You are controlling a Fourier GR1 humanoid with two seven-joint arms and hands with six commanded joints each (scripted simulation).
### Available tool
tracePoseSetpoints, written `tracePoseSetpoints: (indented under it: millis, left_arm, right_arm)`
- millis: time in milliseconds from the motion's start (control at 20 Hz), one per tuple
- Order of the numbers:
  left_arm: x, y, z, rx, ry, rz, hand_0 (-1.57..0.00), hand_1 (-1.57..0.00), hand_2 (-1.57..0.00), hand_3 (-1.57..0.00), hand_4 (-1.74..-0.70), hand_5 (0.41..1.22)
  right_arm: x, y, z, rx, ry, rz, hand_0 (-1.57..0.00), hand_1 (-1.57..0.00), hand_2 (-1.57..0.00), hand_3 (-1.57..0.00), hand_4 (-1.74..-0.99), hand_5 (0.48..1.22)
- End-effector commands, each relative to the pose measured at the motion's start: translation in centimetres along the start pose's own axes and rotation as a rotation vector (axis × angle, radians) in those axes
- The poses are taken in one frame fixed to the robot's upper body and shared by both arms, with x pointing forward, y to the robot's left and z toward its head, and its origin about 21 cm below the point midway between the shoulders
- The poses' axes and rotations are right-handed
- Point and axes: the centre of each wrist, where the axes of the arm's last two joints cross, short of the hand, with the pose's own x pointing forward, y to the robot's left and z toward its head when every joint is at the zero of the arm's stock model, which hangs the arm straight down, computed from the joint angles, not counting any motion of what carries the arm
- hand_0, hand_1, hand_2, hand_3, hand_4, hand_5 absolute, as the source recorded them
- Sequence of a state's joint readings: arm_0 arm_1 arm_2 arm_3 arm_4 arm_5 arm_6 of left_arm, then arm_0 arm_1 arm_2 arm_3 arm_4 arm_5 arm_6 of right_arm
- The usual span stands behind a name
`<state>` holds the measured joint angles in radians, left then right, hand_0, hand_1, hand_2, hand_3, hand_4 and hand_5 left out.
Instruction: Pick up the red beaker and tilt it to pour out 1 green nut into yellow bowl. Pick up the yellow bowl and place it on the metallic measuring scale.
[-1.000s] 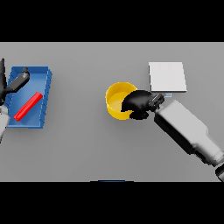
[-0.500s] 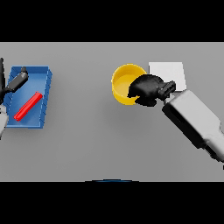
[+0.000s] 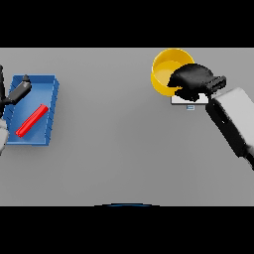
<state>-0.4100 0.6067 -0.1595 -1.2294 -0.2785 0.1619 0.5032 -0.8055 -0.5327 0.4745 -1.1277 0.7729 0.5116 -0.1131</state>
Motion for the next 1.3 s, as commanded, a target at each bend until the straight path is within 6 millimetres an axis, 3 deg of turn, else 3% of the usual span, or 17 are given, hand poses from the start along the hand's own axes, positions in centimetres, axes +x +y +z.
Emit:
tracePoseSetpoints:
  millis: [0, 250, 550, 800, 1000, 1100, 1200, 1250]
  left_arm:
    - [0.4, 0.1, 0.0, 0.001, -0.003, 0.002, 0.00, 0.00, 0.00, 0.00, -0.74, 0.706]
    - [-0.3, 0.1, 0.3, -0.008, -0.003, -0.007, 0.00, 0.00, 0.00, 0.00, -0.73, 0.691]
    - [-0.1, 0.1, 0.4, 0.001, 0.006, -0.007, 0.00, 0.00, 0.00, 0.00, -0.72, 0.682]
    - [-0.2, 0.3, 0.3, -0.007, 0.010, -0.003, 0.00, 0.00, 0.00, 0.00, -0.73, 0.675]
    - [0.0, 0.0, 0.1, -0.002, 0.011, -0.019, 0.00, 0.00, 0.00, 0.00, -0.72, 0.669]
    - [0.2, -0.3, 0.1, 0.001, 0.006, -0.018, 0.00, 0.00, 0.00, 0.00, -0.72, 0.667]
    - [0.4, 0.0, -0.1, -0.001, 0.013, -0.021, 0.00, 0.00, 0.00, 0.00, -0.72, 0.671]
    - [0.2, 0.0, 0.0, 0.000, 0.002, -0.020, 0.00, 0.00, 0.00, 0.00, -0.72, 0.671]
  right_arm:
    - [-0.7, -0.2, 0.1, -0.015, 0.015, -0.007, -1.57, -1.57, -1.54, -1.20, -1.741, 1.221]
    - [-4.4, 1.1, -0.1, -0.032, 0.105, -0.061, -1.57, -1.57, -1.51, -1.18, -1.741, 1.221]
    - [-7.2, 3.7, -0.6, -0.013, 0.168, -0.097, -1.57, -1.57, -1.41, -1.35, -1.741, 1.221]
    - [-7.7, 5.2, -1.3, -0.007, 0.173, -0.132, -1.57, -1.57, -1.36, -1.34, -1.741, 1.221]
    - [-7.6, 5.8, -1.6, -0.008, 0.151, -0.157, -1.50, -1.57, -1.33, -1.46, -1.741, 1.221]
    - [-7.8, 5.6, -1.8, -0.009, 0.169, -0.162, -1.45, -1.50, -1.38, -1.39, -1.734, 1.221]
    - [-7.8, 5.6, -1.7, -0.009, 0.171, -0.170, -1.49, -1.48, -1.45, -1.10, -1.737, 1.221]
    - [-7.4, 5.6, -1.9, -0.004, 0.170, -0.176, -1.44, -1.34, -1.29, -0.99, -1.688, 1.221]
